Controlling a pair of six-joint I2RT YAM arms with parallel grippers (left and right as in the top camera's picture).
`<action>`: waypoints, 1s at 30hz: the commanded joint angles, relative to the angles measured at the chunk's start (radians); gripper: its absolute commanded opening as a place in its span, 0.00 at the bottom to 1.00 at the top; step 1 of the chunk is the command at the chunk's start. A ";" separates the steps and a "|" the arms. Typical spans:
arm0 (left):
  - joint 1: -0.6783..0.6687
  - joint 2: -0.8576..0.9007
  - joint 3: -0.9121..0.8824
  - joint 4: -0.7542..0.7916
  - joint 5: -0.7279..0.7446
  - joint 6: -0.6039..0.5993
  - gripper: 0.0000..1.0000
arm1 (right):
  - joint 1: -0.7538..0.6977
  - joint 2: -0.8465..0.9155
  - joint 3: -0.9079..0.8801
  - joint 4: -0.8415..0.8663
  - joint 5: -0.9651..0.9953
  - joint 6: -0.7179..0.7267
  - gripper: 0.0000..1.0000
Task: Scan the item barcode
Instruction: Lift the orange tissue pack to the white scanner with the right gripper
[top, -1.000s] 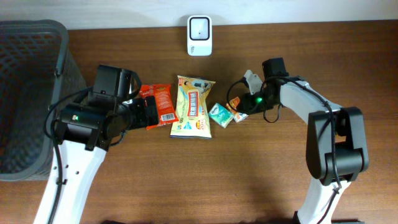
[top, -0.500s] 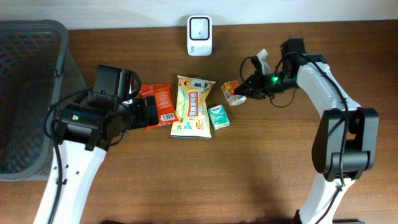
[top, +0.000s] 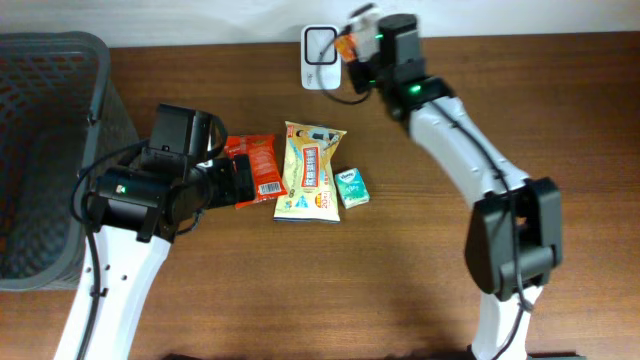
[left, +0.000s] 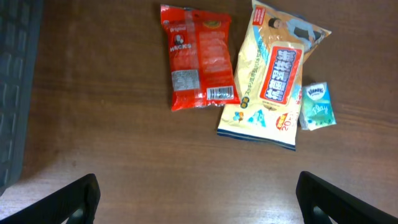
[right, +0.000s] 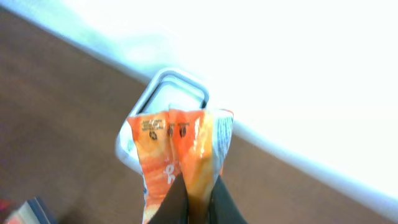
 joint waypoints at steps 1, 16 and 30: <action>0.003 -0.006 0.012 -0.001 -0.007 0.009 0.99 | 0.052 0.129 0.006 0.202 0.229 -0.419 0.04; 0.003 -0.006 0.012 -0.001 -0.006 0.009 0.99 | 0.045 0.361 0.008 0.737 0.044 -0.466 0.04; 0.003 -0.006 0.012 -0.001 -0.006 0.009 0.99 | 0.016 0.397 0.156 0.598 0.192 -0.152 0.04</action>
